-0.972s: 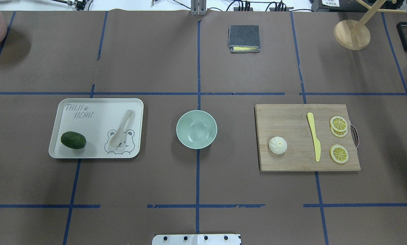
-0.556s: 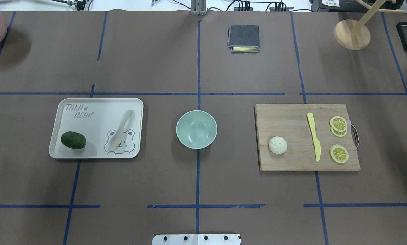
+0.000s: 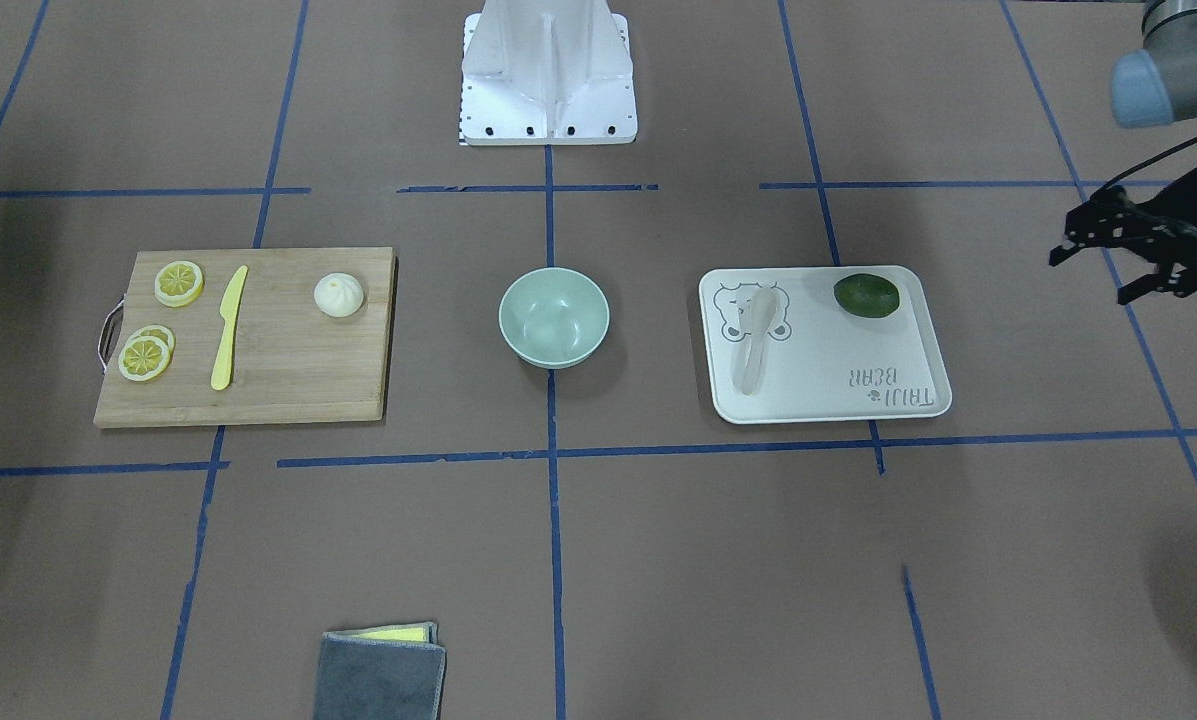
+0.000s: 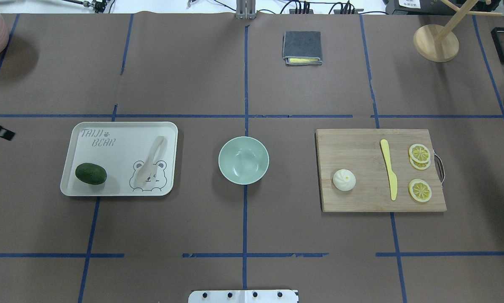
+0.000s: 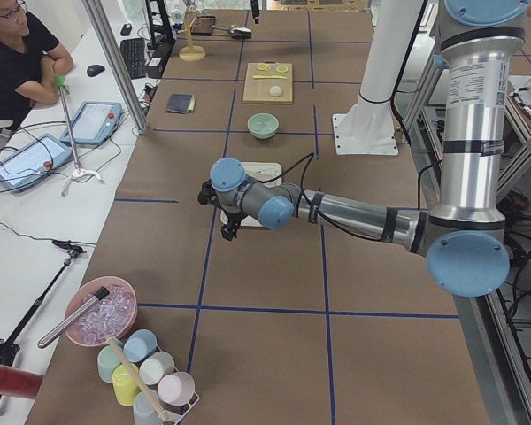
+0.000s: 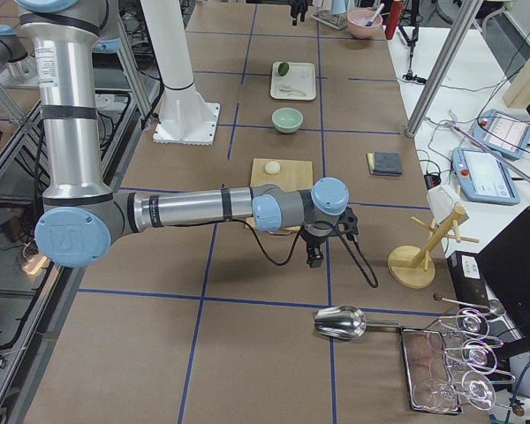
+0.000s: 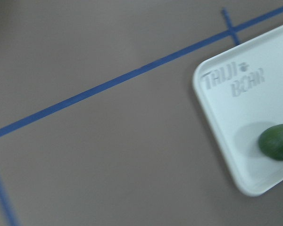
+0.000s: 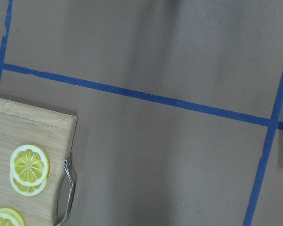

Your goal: Put spoon and bun in bowl

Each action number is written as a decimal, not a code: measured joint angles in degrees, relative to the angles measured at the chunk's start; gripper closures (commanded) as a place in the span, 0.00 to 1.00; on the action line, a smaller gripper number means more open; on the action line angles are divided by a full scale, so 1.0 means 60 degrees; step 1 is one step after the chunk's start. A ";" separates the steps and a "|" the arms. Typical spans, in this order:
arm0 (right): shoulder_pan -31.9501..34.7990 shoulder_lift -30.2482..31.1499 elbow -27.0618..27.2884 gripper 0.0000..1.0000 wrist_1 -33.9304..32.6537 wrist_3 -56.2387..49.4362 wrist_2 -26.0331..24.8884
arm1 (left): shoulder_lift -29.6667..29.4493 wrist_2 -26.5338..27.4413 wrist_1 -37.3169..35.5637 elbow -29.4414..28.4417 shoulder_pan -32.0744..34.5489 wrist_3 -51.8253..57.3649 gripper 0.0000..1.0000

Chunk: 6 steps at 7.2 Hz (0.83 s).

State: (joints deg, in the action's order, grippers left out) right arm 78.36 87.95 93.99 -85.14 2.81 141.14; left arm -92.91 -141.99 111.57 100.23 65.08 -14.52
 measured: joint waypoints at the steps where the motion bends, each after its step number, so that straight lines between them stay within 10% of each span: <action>1: -0.0173 -0.0001 -0.0001 0.00 0.0169 0.0005 0.0005 | -0.0968 0.0631 0.0244 -0.0185 -0.1104 -0.1404 0.00; 6: -0.0348 -0.0010 -0.0006 0.00 0.0418 0.0006 0.0016 | -0.3406 0.4058 0.0343 -0.1187 -0.3995 -0.4287 0.02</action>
State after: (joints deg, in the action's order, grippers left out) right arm 76.27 87.89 93.96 -82.63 2.85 141.24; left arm -113.35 -117.64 113.63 93.11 41.11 -40.24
